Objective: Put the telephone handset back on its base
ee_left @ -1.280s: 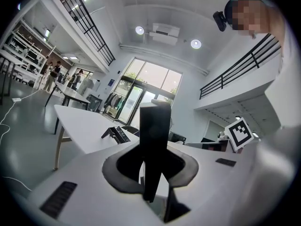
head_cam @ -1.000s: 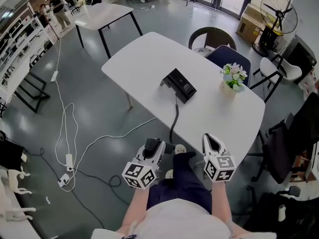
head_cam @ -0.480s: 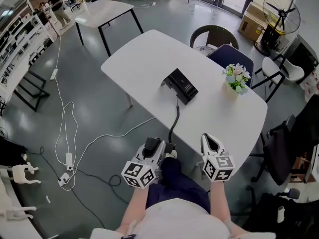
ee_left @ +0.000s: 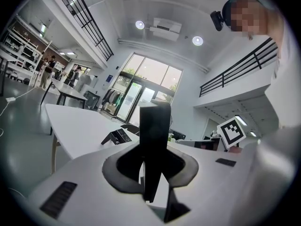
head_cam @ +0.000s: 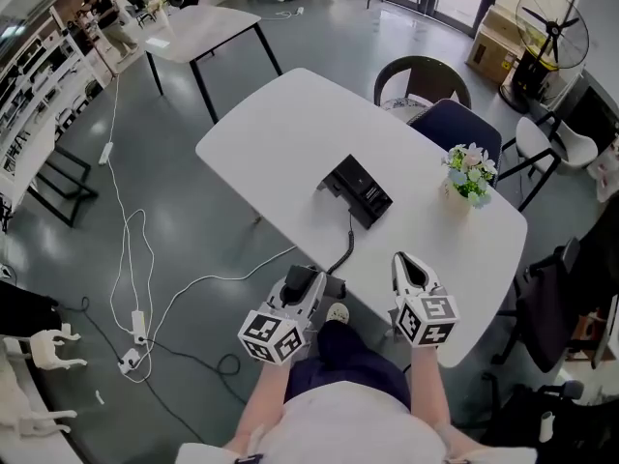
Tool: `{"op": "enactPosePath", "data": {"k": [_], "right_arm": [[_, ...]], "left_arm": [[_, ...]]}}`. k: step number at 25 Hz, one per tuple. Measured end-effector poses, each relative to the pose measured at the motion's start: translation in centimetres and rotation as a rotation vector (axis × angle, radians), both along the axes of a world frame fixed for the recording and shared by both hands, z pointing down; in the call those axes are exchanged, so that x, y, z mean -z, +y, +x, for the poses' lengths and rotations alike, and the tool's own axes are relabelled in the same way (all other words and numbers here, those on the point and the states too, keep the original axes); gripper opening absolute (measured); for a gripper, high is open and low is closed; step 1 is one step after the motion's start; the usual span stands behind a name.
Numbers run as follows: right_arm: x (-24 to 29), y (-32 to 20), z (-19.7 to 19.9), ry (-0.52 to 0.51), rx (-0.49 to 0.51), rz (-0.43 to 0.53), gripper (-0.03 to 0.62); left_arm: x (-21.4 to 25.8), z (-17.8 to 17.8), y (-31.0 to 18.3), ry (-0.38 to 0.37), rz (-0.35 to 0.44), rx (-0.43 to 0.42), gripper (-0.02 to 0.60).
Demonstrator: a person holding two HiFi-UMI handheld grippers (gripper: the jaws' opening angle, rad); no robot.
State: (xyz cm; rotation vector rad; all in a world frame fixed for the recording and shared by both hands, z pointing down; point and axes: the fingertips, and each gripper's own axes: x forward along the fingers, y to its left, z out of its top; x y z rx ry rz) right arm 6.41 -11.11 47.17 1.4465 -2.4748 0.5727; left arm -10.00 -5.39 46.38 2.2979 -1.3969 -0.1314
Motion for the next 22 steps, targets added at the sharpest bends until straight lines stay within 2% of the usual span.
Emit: {"op": "enactPosePath", "data": {"k": [10,22], "right_arm": [[-0.8,-6.0,-0.7,-0.006,-0.033,-0.011,0.035],[-1.8,-9.0,-0.2,-0.005,-0.086,-0.038,0.035]], "left_arm": [[0.1,-0.4,-6.6,0.003,0.0,-0.055,0.086],[-0.5,0.6,-11.0,0.039,-0.029,-0.127,0.086]]}}
